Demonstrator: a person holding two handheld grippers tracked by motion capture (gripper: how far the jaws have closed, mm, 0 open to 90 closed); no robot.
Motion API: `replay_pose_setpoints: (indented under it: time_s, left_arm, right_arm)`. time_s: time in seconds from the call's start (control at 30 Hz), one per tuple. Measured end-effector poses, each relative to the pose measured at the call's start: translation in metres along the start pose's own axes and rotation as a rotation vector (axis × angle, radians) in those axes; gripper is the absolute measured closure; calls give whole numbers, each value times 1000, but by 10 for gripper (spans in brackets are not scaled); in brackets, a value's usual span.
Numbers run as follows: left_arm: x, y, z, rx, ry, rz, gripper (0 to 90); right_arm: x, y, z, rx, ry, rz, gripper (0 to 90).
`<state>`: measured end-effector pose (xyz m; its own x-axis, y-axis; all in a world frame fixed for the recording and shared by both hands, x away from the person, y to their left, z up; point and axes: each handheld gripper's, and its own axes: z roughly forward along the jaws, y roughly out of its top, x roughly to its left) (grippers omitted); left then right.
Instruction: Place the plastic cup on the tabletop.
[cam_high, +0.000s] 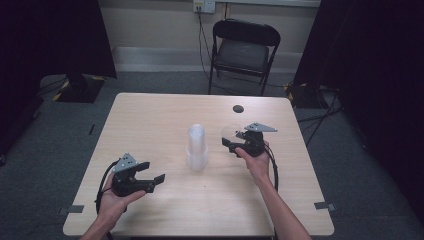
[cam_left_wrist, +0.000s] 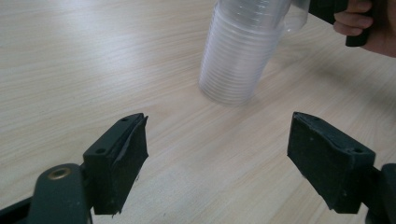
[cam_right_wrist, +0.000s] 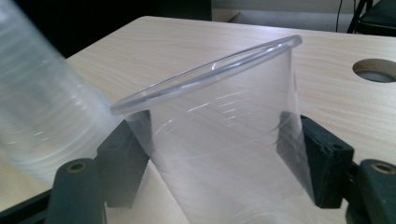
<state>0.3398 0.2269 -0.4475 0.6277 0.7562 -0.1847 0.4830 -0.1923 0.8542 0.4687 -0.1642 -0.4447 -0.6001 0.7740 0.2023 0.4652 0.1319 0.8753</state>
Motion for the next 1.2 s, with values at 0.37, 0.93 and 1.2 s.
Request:
replay_pose_setpoints:
  time_s: [0.37, 0.93, 1.2]
  left_arm:
    - [-1, -1, 2, 15, 0, 10, 204]
    - [-1, -1, 2, 13, -6, 4, 208]
    - [-1, -1, 3, 15, -3, 6, 209]
  right_arm:
    - [-12, -13, 24, 33, -42, 16, 245]
    - [-18, -22, 19, 50, -62, 10, 192]
    - [-20, -29, 15, 76, -76, 5, 157]
